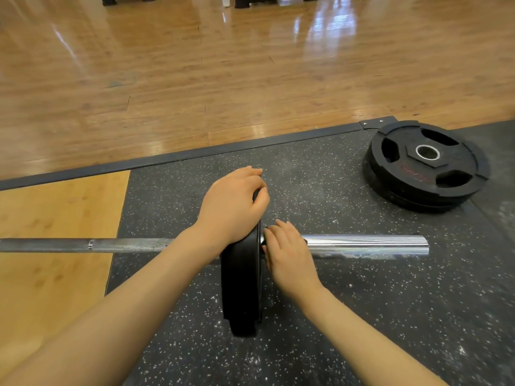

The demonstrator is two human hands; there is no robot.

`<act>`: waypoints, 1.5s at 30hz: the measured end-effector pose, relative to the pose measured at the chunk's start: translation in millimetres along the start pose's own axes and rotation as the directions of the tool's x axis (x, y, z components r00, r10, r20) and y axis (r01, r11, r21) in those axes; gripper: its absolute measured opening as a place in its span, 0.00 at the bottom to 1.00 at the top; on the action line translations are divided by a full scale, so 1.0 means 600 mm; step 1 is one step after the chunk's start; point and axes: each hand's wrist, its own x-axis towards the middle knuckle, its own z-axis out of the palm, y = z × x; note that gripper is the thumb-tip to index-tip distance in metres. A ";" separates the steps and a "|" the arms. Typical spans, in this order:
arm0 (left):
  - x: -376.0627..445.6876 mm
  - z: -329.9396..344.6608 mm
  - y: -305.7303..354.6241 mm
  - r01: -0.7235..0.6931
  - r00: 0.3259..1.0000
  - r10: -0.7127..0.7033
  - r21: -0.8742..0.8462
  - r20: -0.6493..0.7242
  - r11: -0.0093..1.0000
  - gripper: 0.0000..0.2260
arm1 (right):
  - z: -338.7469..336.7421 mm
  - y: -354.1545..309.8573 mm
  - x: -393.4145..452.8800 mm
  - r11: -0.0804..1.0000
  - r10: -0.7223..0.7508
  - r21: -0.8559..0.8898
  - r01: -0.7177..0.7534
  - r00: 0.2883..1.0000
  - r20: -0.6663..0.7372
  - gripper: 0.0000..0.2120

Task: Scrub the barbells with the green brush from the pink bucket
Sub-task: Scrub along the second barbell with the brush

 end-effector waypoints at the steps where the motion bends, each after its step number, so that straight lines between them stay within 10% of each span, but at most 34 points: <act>1: 0.000 -0.001 0.000 0.000 1.000 0.000 0.001 0.001 1.000 0.13 | 0.001 -0.002 0.002 1.000 -0.007 -0.027 0.007 1.000 0.009 0.17; 12: -0.001 -0.005 0.002 0.006 1.000 -0.006 0.004 0.014 1.000 0.13 | -0.030 0.053 -0.073 0.989 0.037 -0.146 -0.025 0.996 0.078 0.27; 24: 0.004 -0.002 0.000 0.011 1.000 -0.011 0.012 0.019 1.000 0.14 | -0.050 0.037 -0.009 0.935 -0.292 -0.107 0.338 0.905 0.309 0.37; 33: 0.005 -0.004 0.002 0.012 1.000 -0.012 0.021 0.023 1.000 0.14 | -0.065 0.052 0.044 0.982 -0.153 0.165 0.094 0.908 0.390 0.32; 45: 0.002 -0.005 0.002 0.012 1.000 -0.012 0.015 0.016 1.000 0.14 | -0.007 0.009 0.017 0.998 0.054 -0.039 -0.054 0.998 -0.010 0.15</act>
